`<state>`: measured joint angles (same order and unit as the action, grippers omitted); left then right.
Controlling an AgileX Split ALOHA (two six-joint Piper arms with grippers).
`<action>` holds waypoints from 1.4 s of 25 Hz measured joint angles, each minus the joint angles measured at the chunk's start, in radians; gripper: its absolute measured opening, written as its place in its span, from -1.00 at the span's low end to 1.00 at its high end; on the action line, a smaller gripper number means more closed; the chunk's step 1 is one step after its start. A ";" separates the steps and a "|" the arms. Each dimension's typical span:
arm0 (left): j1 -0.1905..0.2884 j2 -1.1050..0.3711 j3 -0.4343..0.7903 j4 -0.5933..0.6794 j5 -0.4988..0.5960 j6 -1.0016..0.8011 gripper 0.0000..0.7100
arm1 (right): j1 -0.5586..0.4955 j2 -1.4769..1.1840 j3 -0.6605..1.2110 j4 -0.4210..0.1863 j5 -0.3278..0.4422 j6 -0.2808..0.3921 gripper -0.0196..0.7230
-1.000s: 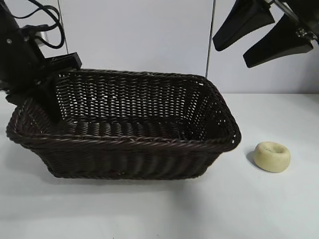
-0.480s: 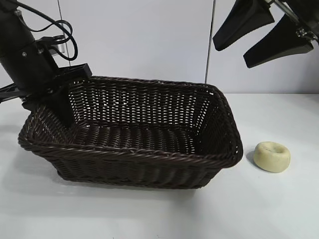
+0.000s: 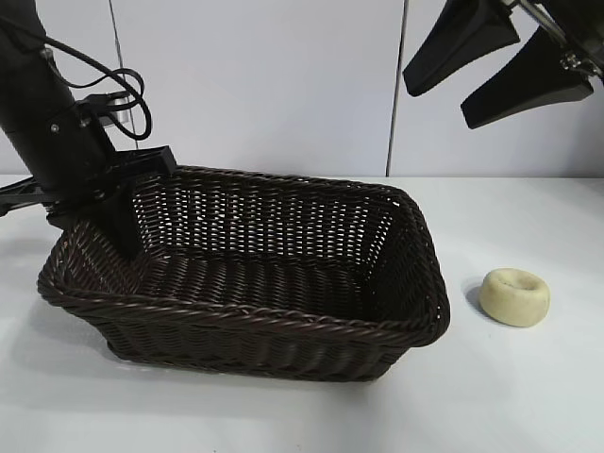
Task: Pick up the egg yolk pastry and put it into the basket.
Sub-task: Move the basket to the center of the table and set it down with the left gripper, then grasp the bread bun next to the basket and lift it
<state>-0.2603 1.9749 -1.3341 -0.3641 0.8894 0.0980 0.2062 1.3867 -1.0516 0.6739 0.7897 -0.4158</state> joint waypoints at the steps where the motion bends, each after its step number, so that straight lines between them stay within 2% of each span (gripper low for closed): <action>1: 0.000 0.000 0.000 0.000 0.001 0.000 -0.72 | 0.000 0.000 0.000 0.000 0.000 0.000 0.30; 4: 0.000 0.000 0.000 0.000 0.001 0.000 -0.71 | 0.000 0.000 0.000 0.000 0.000 0.000 0.30; 6: 0.000 0.000 0.000 -0.003 0.001 0.000 -0.64 | 0.000 0.000 0.000 0.000 0.000 0.000 0.30; 9: 0.000 0.000 -0.004 -0.013 0.000 0.000 -0.26 | 0.000 0.000 0.000 0.000 -0.002 0.000 0.30; 11: 0.000 0.000 -0.004 -0.020 0.000 0.000 0.12 | 0.000 0.000 0.000 0.000 -0.002 0.000 0.30; 13: 0.000 0.000 -0.004 -0.023 0.001 0.000 0.41 | 0.000 0.000 0.000 0.000 -0.002 0.000 0.30; 15: 0.000 0.000 -0.016 -0.023 0.014 0.000 0.55 | 0.000 0.000 0.000 0.000 -0.002 0.001 0.30; 19: 0.000 -0.021 -0.083 0.014 0.094 0.000 0.62 | 0.000 0.000 0.000 0.000 -0.002 0.003 0.30; 25: 0.000 -0.052 -0.243 0.125 0.276 0.000 0.63 | 0.000 0.000 0.000 0.000 -0.001 0.003 0.30; 31: 0.001 -0.052 -0.292 0.260 0.298 -0.034 0.63 | 0.000 0.000 0.000 0.000 0.000 0.004 0.30; 33: 0.013 -0.052 -0.292 0.294 0.302 -0.041 0.63 | 0.000 0.000 0.000 0.000 0.000 0.004 0.30; 35: 0.049 -0.052 -0.292 0.306 0.305 -0.045 0.63 | 0.000 0.000 0.000 0.000 0.000 0.004 0.30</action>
<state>-0.2116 1.9226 -1.6260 -0.0581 1.1940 0.0528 0.2062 1.3867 -1.0516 0.6739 0.7901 -0.4121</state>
